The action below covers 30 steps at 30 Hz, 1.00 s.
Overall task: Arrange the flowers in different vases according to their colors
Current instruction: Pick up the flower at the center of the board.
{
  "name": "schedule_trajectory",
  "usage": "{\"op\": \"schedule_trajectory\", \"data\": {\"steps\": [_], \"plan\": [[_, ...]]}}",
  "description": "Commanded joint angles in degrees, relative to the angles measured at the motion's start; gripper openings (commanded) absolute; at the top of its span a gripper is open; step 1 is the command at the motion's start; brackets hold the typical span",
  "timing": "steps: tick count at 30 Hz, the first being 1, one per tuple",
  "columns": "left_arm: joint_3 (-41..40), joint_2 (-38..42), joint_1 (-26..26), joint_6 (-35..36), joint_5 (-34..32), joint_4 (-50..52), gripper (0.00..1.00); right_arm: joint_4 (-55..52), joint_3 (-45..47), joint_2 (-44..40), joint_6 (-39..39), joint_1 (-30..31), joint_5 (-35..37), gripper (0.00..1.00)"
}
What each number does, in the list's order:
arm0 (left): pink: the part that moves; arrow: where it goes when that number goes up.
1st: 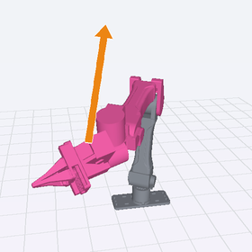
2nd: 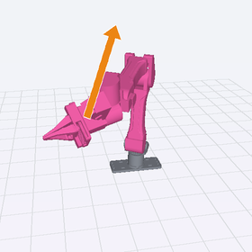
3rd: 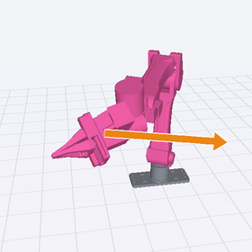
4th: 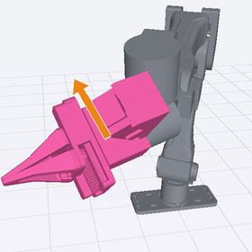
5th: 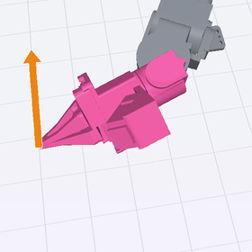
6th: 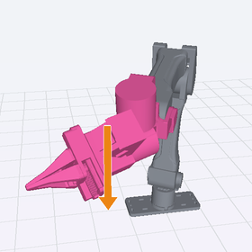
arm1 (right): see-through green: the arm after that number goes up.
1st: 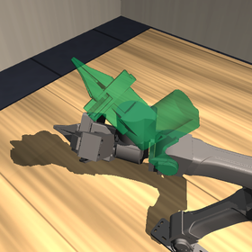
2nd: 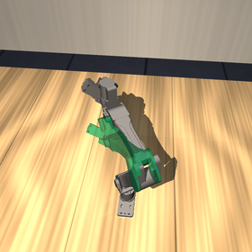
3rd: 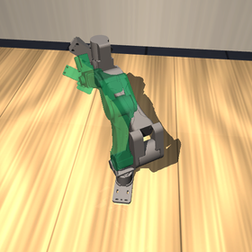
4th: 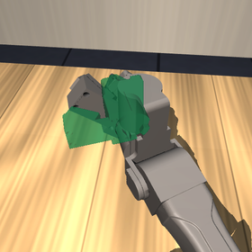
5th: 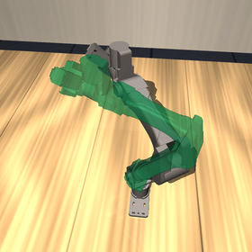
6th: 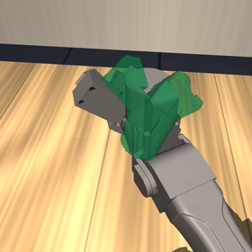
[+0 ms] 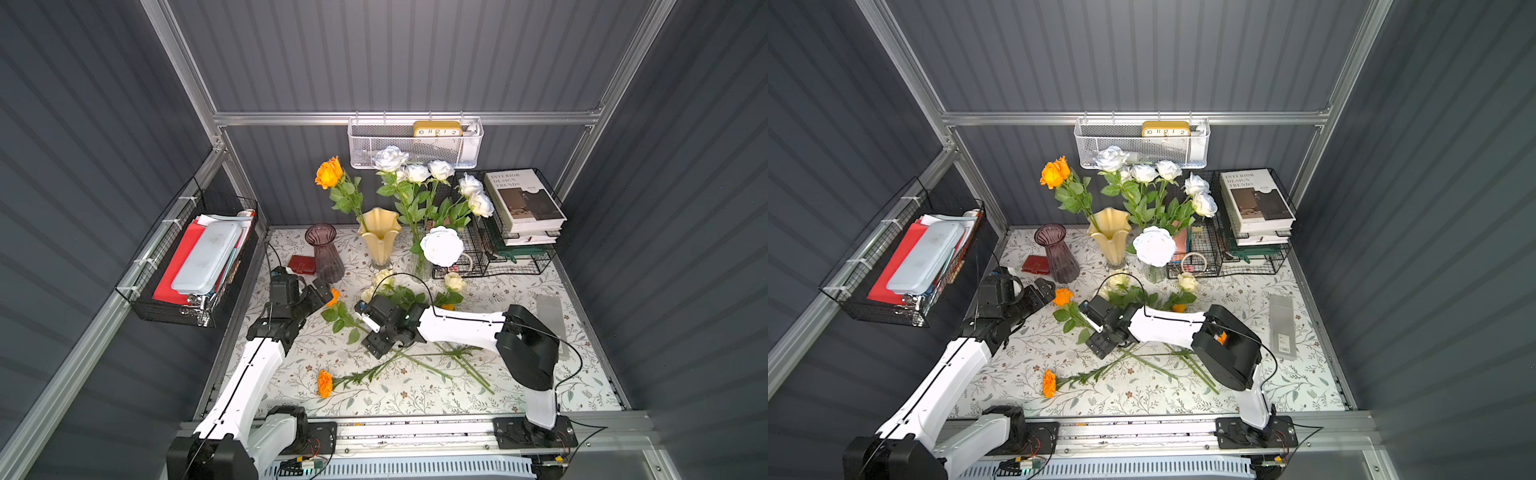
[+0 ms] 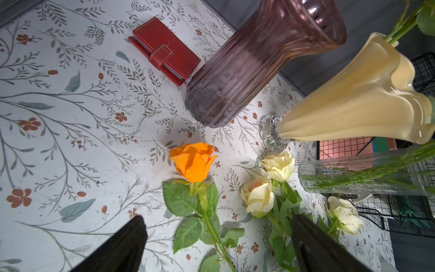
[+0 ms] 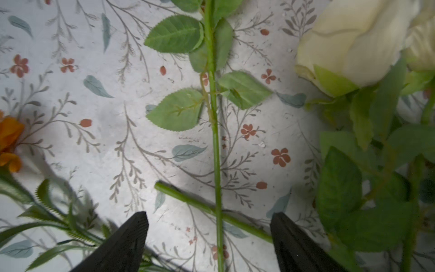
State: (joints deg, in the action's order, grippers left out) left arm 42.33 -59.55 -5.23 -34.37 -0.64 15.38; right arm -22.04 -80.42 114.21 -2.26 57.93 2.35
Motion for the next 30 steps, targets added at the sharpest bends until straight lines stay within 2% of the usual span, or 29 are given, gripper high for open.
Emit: {"op": "schedule_trajectory", "data": {"steps": [1, 8, 13, 21, 25, 30], "plan": [[0.7, 1.0, 0.4, 1.7, 1.2, -0.9, 0.99, 0.7, -3.2, 1.9, 2.6, -1.2, -1.4, 0.85], [0.6, 0.8, 0.5, 2.0, 1.4, -1.4, 0.99, -0.4, -7.9, 7.0, 3.5, -1.7, -3.7, 0.8], [0.6, 0.8, 0.6, 2.1, 1.7, -1.6, 0.99, 0.0, -9.5, 9.9, 2.6, -2.1, -4.6, 0.71], [0.5, 1.1, 0.7, 2.3, 1.8, -1.5, 0.99, -0.5, -12.0, 12.9, 1.8, -3.0, -6.6, 0.29], [0.5, 1.6, 0.7, 2.4, 1.7, -1.5, 0.99, -1.9, -12.9, 12.8, 2.3, -3.0, -8.1, 0.16], [1.2, 2.4, 0.7, 2.4, 1.9, -0.9, 0.99, -3.6, -14.9, 12.4, 3.4, -2.7, -8.2, 0.04]]}}
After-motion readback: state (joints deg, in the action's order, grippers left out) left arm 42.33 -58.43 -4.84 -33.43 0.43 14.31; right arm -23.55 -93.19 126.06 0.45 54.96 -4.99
